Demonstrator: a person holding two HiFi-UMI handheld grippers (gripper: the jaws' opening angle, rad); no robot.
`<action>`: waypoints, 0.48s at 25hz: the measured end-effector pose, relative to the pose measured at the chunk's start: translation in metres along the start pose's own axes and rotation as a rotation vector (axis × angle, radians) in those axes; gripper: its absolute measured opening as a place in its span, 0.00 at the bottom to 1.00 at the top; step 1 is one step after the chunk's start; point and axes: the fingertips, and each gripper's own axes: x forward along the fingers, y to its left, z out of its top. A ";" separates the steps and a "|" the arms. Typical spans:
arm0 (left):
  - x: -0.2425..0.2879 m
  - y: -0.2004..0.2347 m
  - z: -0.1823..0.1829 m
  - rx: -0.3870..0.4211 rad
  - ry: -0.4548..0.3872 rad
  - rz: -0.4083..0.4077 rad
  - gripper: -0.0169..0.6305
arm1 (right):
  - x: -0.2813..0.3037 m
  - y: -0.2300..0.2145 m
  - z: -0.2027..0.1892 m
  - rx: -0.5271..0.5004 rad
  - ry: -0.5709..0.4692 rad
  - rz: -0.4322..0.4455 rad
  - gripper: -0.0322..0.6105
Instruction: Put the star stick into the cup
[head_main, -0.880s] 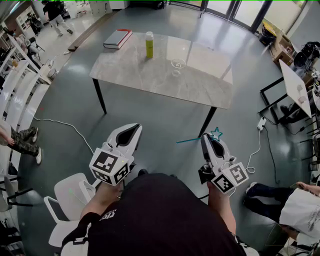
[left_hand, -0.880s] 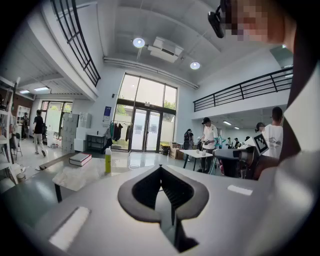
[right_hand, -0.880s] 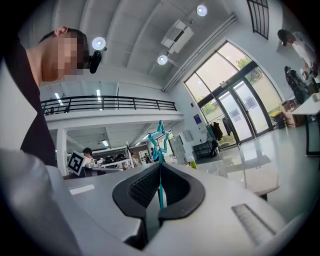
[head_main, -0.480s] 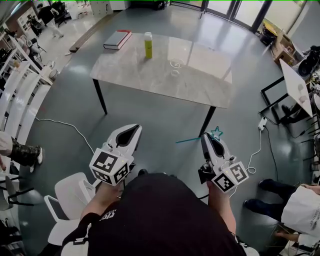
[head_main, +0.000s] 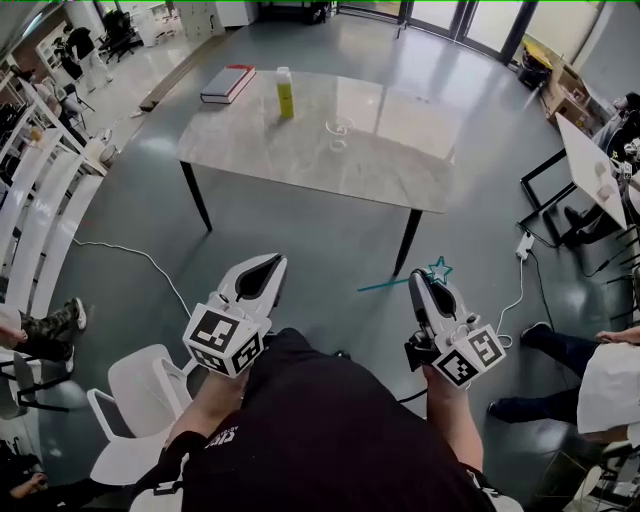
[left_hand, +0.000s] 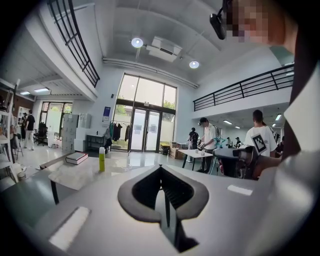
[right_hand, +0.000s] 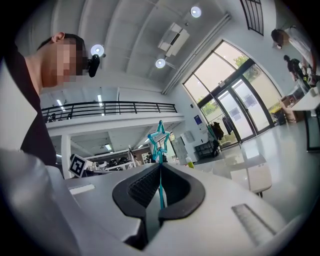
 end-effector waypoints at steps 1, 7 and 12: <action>0.000 -0.004 -0.003 -0.003 0.004 0.005 0.03 | -0.002 -0.003 -0.003 0.009 0.010 0.003 0.08; 0.011 -0.003 -0.018 -0.052 0.041 0.022 0.03 | 0.001 -0.014 -0.004 0.025 0.032 0.011 0.08; 0.039 0.017 -0.012 -0.052 0.026 0.007 0.03 | 0.021 -0.032 0.001 0.015 0.032 -0.011 0.08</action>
